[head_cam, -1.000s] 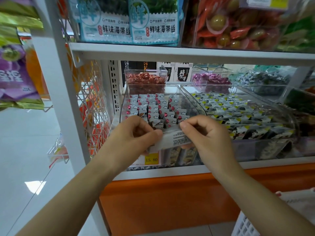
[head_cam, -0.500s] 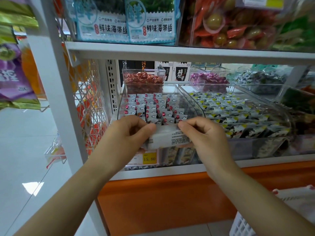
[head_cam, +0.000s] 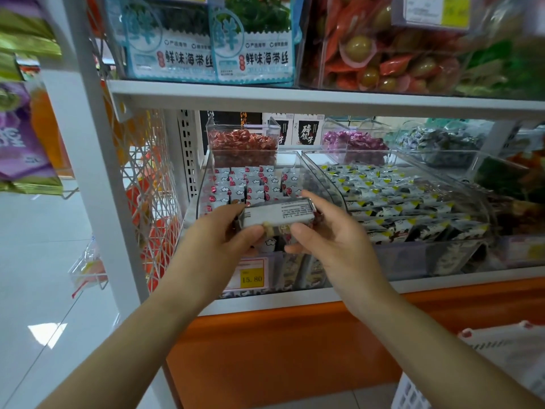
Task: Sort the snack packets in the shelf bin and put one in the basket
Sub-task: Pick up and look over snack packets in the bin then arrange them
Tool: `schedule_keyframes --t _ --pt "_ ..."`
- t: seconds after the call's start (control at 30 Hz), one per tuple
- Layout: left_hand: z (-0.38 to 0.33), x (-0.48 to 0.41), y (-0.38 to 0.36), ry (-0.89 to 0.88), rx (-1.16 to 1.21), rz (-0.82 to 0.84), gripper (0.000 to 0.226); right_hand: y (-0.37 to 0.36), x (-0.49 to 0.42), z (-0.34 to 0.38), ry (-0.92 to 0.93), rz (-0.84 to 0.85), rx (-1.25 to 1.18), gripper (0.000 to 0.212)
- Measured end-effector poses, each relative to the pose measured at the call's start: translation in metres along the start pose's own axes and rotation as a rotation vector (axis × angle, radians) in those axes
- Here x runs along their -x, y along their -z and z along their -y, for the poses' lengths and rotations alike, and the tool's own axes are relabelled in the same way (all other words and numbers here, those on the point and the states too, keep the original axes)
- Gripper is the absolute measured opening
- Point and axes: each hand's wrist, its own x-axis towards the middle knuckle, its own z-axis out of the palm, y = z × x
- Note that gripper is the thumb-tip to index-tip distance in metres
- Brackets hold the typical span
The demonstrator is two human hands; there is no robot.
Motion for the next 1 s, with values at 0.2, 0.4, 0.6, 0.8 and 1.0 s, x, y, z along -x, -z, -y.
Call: schedule_keyframes --t 0.2,0.4,0.6,0.8,1.0 --pt "0.003 -0.007 0.002 0.029 -0.141 -0.020 0.048 0.006 -0.010 0.004 0.026 -0.150 0.064 0.039" --pt "0.019 -0.023 0.021 -0.051 -0.673 -0.189 0.037 0.016 -0.035 0.008 0.086 -0.313 0.129 0.029" --pt "0.033 -0.022 -0.002 -0.067 -0.966 0.130 0.050 -0.003 -0.072 0.008 0.082 -0.181 0.175 0.021" --pt "0.034 -0.021 0.001 -0.075 -0.977 0.156 0.066 -0.014 -0.097 0.007 -0.020 -0.006 0.205 0.023" --pt "0.035 -0.021 0.000 -0.079 -0.990 0.174 0.064 -0.023 -0.108 0.001 -0.036 0.027 0.331 0.022"
